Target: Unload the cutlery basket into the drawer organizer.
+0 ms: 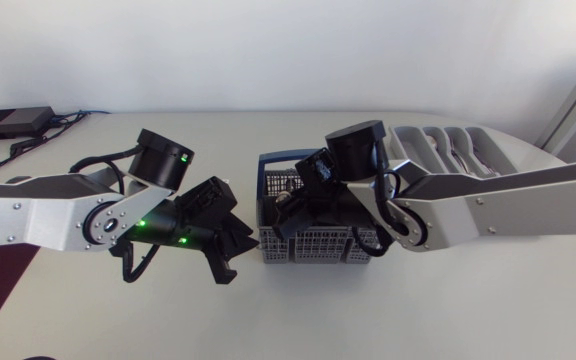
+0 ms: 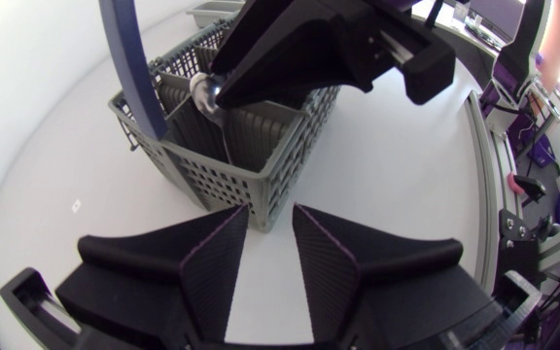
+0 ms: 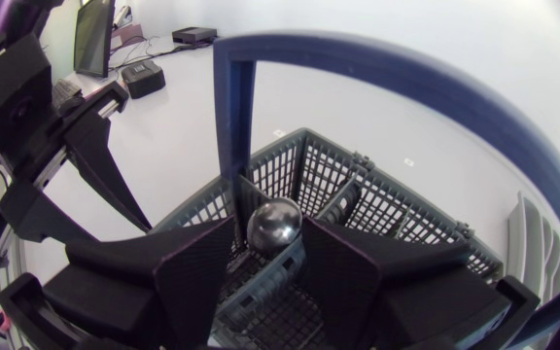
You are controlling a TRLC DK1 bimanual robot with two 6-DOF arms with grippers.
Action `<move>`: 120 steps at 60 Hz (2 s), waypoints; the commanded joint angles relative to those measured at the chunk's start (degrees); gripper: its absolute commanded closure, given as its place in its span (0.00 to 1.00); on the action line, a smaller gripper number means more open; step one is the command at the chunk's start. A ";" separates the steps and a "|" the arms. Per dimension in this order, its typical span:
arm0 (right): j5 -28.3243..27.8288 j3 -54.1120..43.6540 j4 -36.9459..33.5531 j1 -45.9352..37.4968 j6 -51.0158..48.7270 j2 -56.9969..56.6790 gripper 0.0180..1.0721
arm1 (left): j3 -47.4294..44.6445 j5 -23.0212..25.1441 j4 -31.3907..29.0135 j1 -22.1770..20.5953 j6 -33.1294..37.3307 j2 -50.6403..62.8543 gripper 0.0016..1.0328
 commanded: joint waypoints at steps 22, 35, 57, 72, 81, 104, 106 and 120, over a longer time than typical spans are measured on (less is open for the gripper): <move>-6.03 0.36 2.03 -2.10 0.48 3.54 0.49 | 0.82 0.35 1.31 -0.25 -0.72 1.95 0.66; -6.30 -0.17 3.35 -2.10 -2.77 3.45 0.63 | 1.00 0.35 1.31 -0.51 -0.81 2.74 0.66; -8.23 -1.84 4.76 -2.10 -4.71 2.39 0.88 | 1.08 0.35 1.31 -0.60 -0.81 2.83 0.66; -8.32 -1.84 6.34 -3.24 -4.36 2.04 0.83 | 0.82 0.35 1.31 -0.25 -0.81 2.48 0.66; -7.09 -2.98 7.83 -3.24 -4.71 1.16 0.60 | 0.56 0.35 1.40 -0.07 -0.72 2.48 0.65; -6.74 -0.79 7.92 -2.98 -6.11 2.57 0.51 | 0.65 0.35 1.75 -0.07 -0.81 2.74 0.65; -6.74 -0.52 7.92 -2.98 -6.29 2.74 0.51 | 0.65 0.35 1.75 0.01 -0.81 2.83 0.65; -6.65 1.41 7.83 -2.89 -7.52 5.12 0.51 | 0.73 0.35 1.93 0.01 -0.81 3.01 0.65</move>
